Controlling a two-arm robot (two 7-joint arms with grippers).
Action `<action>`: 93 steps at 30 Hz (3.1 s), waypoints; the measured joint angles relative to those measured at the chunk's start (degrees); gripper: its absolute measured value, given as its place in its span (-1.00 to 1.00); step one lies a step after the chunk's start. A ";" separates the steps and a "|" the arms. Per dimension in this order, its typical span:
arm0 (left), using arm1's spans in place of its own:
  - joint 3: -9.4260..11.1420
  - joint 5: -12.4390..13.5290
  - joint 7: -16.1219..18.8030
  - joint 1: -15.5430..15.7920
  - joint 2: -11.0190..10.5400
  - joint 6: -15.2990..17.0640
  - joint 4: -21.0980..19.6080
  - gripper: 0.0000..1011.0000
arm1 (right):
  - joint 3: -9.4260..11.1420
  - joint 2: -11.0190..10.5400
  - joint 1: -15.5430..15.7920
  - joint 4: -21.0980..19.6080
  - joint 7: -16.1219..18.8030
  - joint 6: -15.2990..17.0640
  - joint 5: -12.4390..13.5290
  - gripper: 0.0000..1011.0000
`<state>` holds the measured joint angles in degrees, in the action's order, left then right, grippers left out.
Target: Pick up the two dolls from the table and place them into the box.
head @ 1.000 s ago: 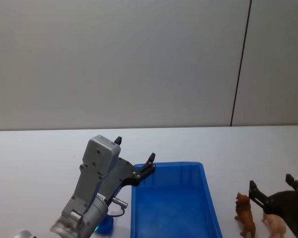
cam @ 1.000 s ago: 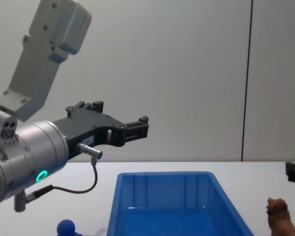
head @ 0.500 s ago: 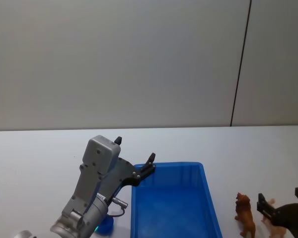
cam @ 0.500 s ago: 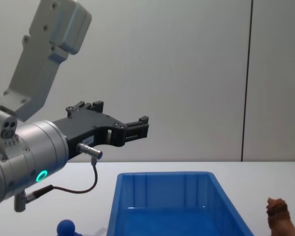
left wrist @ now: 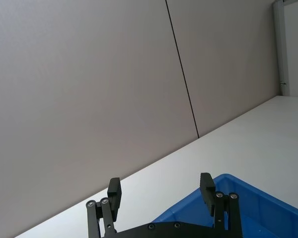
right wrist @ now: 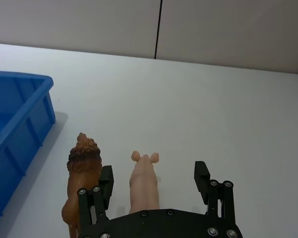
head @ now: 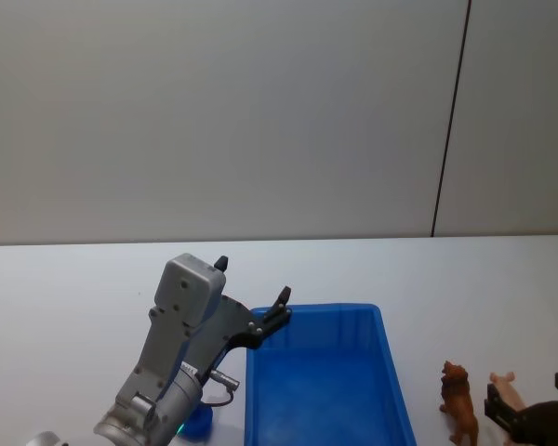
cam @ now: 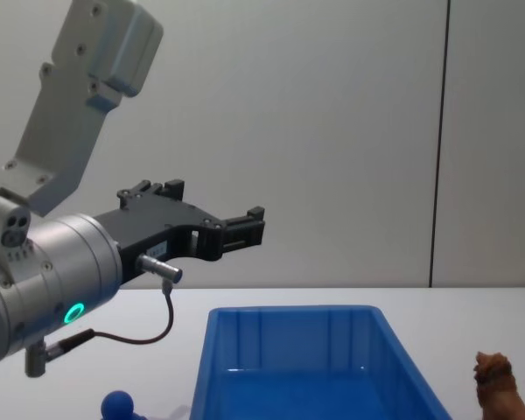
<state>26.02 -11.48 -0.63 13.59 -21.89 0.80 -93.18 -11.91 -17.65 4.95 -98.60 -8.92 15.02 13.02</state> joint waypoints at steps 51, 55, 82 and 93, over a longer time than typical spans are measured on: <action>0.00 0.00 0.00 0.00 0.00 0.00 0.00 0.98 | 0.50 1.24 -0.25 2.51 4.31 -3.98 -3.23 -0.25; 0.00 0.00 0.00 0.00 0.00 0.00 0.00 0.98 | 0.55 1.27 -0.35 1.00 4.58 -4.01 -3.85 -0.25; 0.00 0.00 0.00 0.00 0.00 0.00 0.00 0.98 | -0.12 1.50 -3.57 -1.60 16.88 -3.54 -6.35 -0.25; 0.00 0.00 0.00 0.00 0.00 0.00 0.00 0.98 | -0.79 1.22 -4.89 -1.63 24.19 -3.80 -7.09 -0.25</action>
<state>26.02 -11.48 -0.63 13.59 -21.89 0.79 -93.18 -12.70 -16.43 0.06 -100.22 15.27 11.23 5.92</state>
